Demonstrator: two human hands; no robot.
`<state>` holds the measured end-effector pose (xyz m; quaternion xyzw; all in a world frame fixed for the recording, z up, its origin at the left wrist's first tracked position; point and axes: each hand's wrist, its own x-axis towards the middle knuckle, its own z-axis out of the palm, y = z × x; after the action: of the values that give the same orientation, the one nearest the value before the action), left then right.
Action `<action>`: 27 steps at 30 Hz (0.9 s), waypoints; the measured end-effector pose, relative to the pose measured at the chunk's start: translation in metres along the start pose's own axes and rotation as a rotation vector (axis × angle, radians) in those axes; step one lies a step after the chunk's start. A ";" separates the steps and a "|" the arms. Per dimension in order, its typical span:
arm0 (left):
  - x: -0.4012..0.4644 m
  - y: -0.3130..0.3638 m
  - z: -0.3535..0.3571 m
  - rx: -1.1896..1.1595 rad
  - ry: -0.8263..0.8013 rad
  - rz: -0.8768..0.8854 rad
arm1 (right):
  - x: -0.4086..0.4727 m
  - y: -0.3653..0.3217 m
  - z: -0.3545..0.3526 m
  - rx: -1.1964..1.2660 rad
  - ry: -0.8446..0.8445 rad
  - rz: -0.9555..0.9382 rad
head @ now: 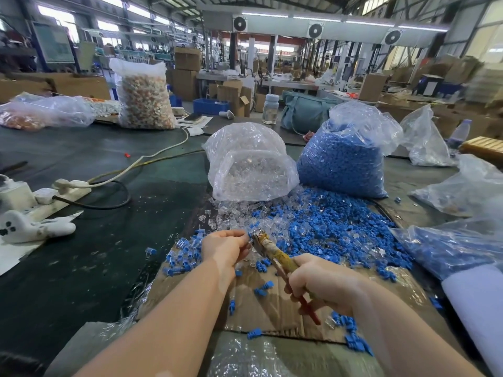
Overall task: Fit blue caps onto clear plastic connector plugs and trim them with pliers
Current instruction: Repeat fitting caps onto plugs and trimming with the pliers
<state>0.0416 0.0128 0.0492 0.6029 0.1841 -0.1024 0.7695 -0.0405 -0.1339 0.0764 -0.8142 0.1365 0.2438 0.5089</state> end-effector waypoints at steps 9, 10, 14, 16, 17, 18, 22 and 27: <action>-0.001 -0.003 0.000 -0.004 -0.016 0.005 | 0.006 0.004 0.004 -0.069 0.079 0.022; -0.002 -0.004 0.000 -0.007 -0.016 0.001 | 0.006 0.004 0.004 -0.070 0.083 0.026; -0.002 -0.008 0.000 -0.001 -0.014 -0.008 | 0.006 0.007 0.003 -0.031 0.073 0.047; -0.001 -0.007 -0.001 -0.003 -0.017 0.003 | 0.005 0.009 0.003 0.021 0.068 0.051; -0.001 -0.007 -0.001 -0.003 -0.020 0.011 | 0.005 0.010 0.003 0.057 0.064 0.052; 0.000 -0.007 0.000 -0.003 -0.025 0.016 | 0.006 0.011 0.003 0.095 0.059 0.052; 0.000 -0.009 -0.001 0.012 -0.024 0.021 | 0.007 0.013 0.005 0.151 0.047 0.045; 0.006 -0.014 -0.009 -0.013 0.040 0.016 | 0.006 0.015 0.001 0.147 0.153 0.028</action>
<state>0.0403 0.0183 0.0326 0.6011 0.1951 -0.0831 0.7705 -0.0432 -0.1392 0.0613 -0.7891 0.2037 0.1772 0.5518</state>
